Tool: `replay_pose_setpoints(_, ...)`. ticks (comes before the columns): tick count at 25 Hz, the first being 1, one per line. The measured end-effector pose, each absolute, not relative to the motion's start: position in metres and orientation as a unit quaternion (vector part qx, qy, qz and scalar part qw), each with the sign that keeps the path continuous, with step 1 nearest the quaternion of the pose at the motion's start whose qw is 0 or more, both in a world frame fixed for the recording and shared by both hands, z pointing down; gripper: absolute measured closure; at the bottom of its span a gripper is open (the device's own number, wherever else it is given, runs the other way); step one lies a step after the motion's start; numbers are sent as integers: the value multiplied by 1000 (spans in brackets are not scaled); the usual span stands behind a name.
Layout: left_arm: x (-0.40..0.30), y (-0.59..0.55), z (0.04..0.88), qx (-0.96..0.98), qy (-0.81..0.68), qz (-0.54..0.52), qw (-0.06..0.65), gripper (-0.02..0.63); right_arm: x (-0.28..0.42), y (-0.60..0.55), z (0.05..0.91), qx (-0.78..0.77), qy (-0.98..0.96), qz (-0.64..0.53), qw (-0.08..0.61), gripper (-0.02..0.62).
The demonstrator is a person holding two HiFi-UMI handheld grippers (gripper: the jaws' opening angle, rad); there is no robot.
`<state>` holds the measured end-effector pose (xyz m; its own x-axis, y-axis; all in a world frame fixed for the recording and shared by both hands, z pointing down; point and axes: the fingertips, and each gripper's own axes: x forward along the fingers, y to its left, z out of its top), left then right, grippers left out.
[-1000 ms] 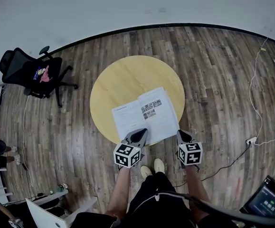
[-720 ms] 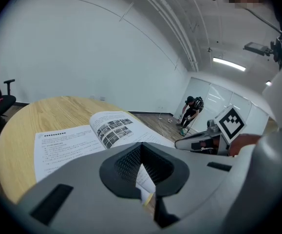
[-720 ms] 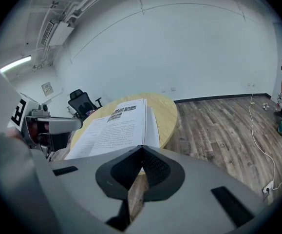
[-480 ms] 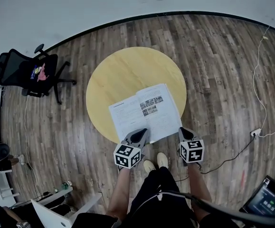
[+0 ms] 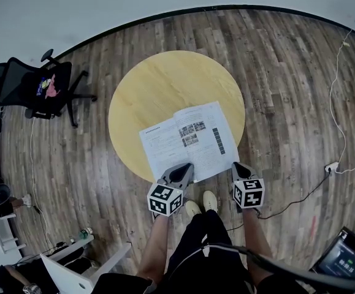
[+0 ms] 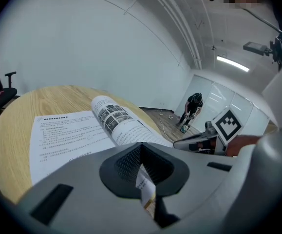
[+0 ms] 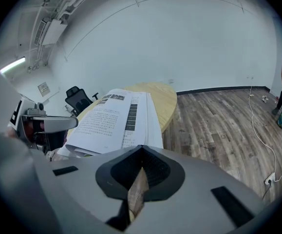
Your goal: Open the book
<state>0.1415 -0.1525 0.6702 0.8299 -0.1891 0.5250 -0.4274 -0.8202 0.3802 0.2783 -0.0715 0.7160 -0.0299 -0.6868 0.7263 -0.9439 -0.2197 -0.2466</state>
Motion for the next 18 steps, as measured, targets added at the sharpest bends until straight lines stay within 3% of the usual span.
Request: replay_pose_setpoints(18, 151, -147, 664, 927, -156, 231, 251, 607, 277, -72, 711, 672, -609, 394, 148, 587)
